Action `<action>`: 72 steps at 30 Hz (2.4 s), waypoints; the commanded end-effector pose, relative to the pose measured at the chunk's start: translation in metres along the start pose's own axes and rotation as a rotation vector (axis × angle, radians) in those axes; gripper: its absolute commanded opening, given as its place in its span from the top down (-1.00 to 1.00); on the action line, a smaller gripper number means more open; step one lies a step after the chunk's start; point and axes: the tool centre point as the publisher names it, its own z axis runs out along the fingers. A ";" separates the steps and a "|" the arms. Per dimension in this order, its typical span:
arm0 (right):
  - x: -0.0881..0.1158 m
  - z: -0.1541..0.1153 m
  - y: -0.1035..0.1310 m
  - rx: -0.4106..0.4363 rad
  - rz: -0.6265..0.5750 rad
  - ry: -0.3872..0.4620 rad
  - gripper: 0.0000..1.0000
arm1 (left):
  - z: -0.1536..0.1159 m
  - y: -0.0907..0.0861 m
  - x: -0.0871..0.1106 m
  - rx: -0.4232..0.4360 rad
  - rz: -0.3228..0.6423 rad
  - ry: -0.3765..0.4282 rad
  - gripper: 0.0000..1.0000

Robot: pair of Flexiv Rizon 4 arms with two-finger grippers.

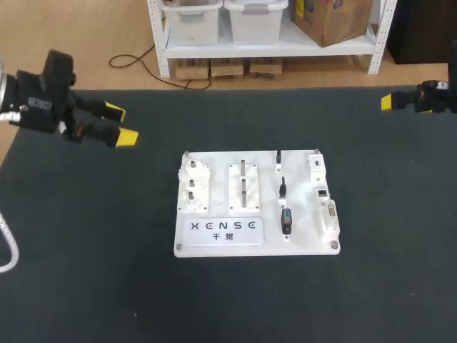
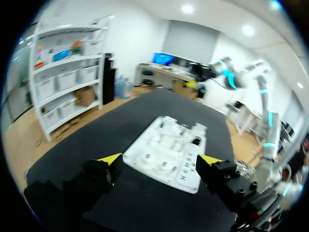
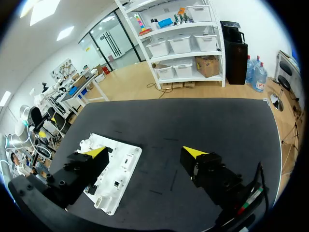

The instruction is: Insert the Ethernet cable into its matching sockets.

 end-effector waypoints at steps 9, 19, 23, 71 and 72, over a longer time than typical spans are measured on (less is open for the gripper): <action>0.000 0.000 0.000 0.002 0.000 0.000 -1.00 | 0.028 -0.041 0.020 0.090 0.210 -0.208 -1.00; 0.000 0.000 0.000 0.002 0.000 0.000 -1.00 | 0.072 -0.065 0.023 -0.007 0.216 -0.192 -1.00; 0.000 0.000 0.000 0.002 0.000 0.000 -1.00 | 0.085 -0.069 0.023 -0.002 0.235 -0.168 -1.00; -0.015 0.009 0.023 0.012 -0.040 0.041 -1.00 | 0.146 -0.040 0.019 0.063 0.302 0.014 -1.00; -0.017 0.012 0.028 0.013 -0.040 0.045 -1.00 | 0.146 -0.040 0.019 0.063 0.302 0.014 -1.00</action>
